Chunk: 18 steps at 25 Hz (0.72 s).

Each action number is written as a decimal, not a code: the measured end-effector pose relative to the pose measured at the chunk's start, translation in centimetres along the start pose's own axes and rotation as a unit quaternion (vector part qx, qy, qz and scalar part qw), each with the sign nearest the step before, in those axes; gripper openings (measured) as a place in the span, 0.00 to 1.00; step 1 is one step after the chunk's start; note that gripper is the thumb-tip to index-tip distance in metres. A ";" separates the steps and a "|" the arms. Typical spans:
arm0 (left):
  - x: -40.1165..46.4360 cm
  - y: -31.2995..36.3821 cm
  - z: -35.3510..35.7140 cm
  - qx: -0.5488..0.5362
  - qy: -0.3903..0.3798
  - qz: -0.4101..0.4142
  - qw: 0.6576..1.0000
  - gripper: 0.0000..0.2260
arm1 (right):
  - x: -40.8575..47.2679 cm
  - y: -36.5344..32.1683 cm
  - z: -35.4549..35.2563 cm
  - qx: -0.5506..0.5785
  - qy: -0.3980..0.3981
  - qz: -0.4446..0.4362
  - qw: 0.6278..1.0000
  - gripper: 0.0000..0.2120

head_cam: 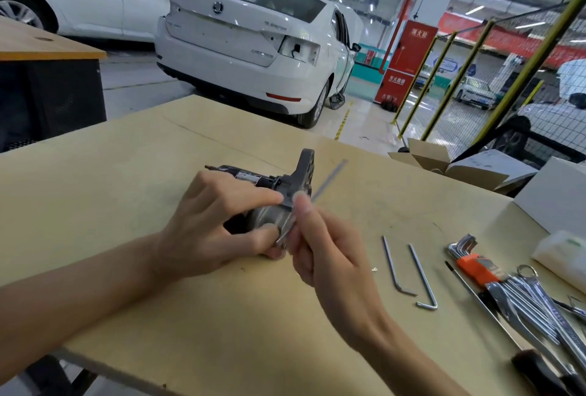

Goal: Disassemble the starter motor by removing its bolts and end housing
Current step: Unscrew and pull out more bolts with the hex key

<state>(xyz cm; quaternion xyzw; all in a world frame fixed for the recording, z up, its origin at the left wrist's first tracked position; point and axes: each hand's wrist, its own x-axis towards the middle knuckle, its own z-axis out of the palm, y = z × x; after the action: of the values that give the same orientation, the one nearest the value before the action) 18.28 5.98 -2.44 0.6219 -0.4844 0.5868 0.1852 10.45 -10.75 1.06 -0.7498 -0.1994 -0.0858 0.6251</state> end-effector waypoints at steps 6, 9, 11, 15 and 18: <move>-0.4 0.0 0.3 0.033 -0.039 -0.008 0.999 0.06 | 0.1 1.0 -1.3 -0.055 -0.039 0.029 0.997 0.17; -0.3 0.1 0.4 0.028 -0.061 -0.005 0.998 0.07 | 0.1 2.0 -1.1 -0.182 0.016 -0.072 0.981 0.15; -0.3 0.1 0.5 0.025 -0.079 -0.037 0.996 0.09 | 0.2 2.2 -1.1 -0.233 0.036 -0.103 0.966 0.16; -0.9 -0.5 0.4 0.003 -0.177 -0.135 0.975 0.30 | 1.0 2.8 -2.4 -0.305 0.057 -0.041 0.950 0.22; -1.5 -0.2 0.7 0.034 -0.216 -0.165 0.962 0.35 | 1.0 3.3 -2.9 -0.322 0.027 -0.023 0.946 0.21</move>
<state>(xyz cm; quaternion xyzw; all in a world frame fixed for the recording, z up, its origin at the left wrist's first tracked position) 19.09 6.11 -3.91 0.8111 -0.3828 0.4161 0.1495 13.01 -13.83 -0.93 -0.9035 -0.1615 -0.1806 0.3535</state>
